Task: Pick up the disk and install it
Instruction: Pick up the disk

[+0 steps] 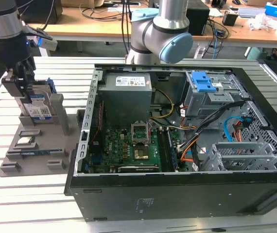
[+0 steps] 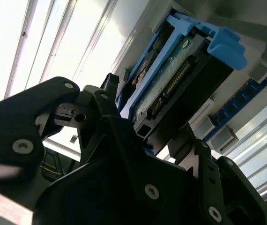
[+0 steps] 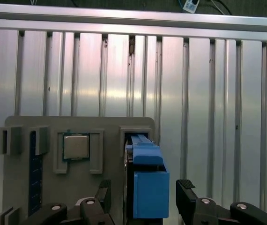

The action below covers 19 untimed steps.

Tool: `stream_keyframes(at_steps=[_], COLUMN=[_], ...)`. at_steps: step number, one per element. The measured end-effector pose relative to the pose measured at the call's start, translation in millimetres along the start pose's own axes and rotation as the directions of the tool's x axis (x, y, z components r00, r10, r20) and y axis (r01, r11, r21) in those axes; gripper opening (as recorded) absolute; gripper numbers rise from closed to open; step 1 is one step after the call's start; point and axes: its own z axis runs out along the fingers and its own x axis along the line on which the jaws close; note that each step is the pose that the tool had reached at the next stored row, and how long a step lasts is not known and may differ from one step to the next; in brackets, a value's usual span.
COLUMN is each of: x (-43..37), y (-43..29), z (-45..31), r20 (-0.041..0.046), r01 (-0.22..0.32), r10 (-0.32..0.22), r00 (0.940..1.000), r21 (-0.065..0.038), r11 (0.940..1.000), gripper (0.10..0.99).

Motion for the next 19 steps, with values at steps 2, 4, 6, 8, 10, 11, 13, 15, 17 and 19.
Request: stream_keyframes(at_steps=[2,4,6,8,10,11,13,15,17,19], x=[0.0,0.0,0.0,0.0,0.0,0.0,0.0,0.0,0.0,0.0], y=[-0.1,-0.2,-0.2,-0.3,-0.3,-0.4,-0.4,-0.5,-0.5,-0.6], z=[0.4,0.8,1.2,1.5,1.9,2.0,2.3,2.5,2.8,3.2], r20=[0.0002,0.0002,0.0002,0.0002,0.0006,0.0003,0.0002,0.0001,0.0001,0.0002], r01=[0.000,0.000,0.000,0.000,0.000,0.000,0.000,0.000,0.000,0.000], r10=[0.000,0.000,0.000,0.000,0.000,0.000,0.000,0.000,0.000,0.000], r00=[1.0000,1.0000,1.0000,1.0000,1.0000,1.0000,1.0000,1.0000,1.0000,1.0000], r21=[0.000,0.000,0.000,0.000,0.000,0.000,0.000,0.000,0.000,0.000], r11=[1.0000,1.0000,1.0000,1.0000,1.0000,1.0000,1.0000,1.0000,1.0000,1.0000], gripper=[0.663,0.663,0.647,0.518,0.459,0.396,0.361,0.361,0.361,0.361])
